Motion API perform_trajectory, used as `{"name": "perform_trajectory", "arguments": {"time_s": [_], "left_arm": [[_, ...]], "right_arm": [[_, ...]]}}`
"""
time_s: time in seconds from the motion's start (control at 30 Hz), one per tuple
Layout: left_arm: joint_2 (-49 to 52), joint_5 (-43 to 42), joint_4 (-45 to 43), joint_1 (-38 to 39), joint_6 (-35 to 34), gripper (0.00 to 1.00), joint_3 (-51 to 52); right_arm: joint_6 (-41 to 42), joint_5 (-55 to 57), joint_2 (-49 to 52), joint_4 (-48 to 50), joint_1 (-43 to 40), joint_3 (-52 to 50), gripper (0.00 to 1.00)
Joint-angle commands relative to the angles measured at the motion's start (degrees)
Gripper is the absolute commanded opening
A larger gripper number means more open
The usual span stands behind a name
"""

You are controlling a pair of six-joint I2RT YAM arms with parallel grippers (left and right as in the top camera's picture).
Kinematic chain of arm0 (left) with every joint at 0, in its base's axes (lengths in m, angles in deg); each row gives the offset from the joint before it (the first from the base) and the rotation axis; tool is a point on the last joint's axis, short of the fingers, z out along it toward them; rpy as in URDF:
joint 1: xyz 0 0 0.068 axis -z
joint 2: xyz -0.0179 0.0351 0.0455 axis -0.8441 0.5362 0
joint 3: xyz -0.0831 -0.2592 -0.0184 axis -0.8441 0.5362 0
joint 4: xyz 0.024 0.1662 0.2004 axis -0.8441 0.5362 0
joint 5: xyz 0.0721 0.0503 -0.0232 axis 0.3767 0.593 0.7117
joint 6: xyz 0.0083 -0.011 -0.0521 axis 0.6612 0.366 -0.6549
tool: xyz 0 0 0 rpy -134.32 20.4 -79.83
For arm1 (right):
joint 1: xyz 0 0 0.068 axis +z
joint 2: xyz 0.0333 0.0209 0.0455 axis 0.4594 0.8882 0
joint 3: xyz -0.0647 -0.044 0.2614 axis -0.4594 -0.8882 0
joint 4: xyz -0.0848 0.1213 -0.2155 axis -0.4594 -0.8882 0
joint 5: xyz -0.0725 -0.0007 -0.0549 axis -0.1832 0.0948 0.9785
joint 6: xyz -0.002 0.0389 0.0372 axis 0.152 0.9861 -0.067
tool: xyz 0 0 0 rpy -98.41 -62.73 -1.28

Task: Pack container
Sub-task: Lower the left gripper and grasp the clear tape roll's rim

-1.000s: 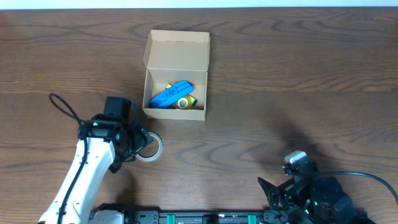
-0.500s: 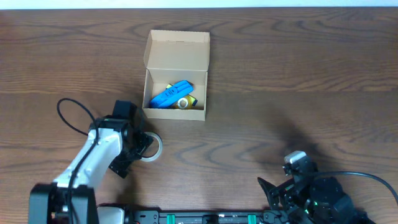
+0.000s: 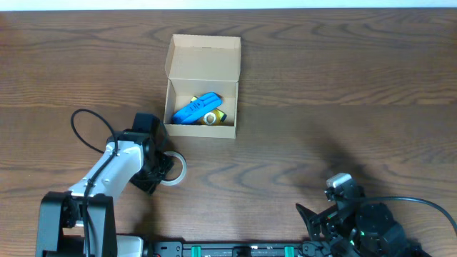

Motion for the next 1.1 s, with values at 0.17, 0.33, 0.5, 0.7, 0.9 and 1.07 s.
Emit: {"name": "perform_trajectory", "arguments": {"time_s": [0.17,0.33,0.5,0.7,0.9,1.07], "left_arm": [[1.9,2.8,-0.6,-0.1,-1.0,0.29,1.0],[1.8,3.3,-0.5,-0.1,-0.8,0.11,1.0],[1.8,3.3,0.2,-0.1,-0.3,0.06,1.0],[0.9,2.4,3.5,-0.1,1.9,0.06,1.0],[-5.0,2.4,8.7,-0.1,3.5,0.05,0.7],[-14.3,2.2,11.1,-0.1,8.6,0.06,-1.0]], "right_arm": [[0.6,0.4,-0.2,0.1,-0.2,0.0,0.99],[0.6,0.4,-0.2,0.1,-0.2,0.0,0.99],[0.6,0.4,-0.2,0.1,-0.2,0.0,0.99],[0.6,0.4,-0.2,0.1,-0.2,0.0,0.99],[0.6,0.4,-0.2,0.0,-0.2,0.0,0.99],[0.6,0.4,-0.2,0.1,-0.2,0.0,0.99]]}}
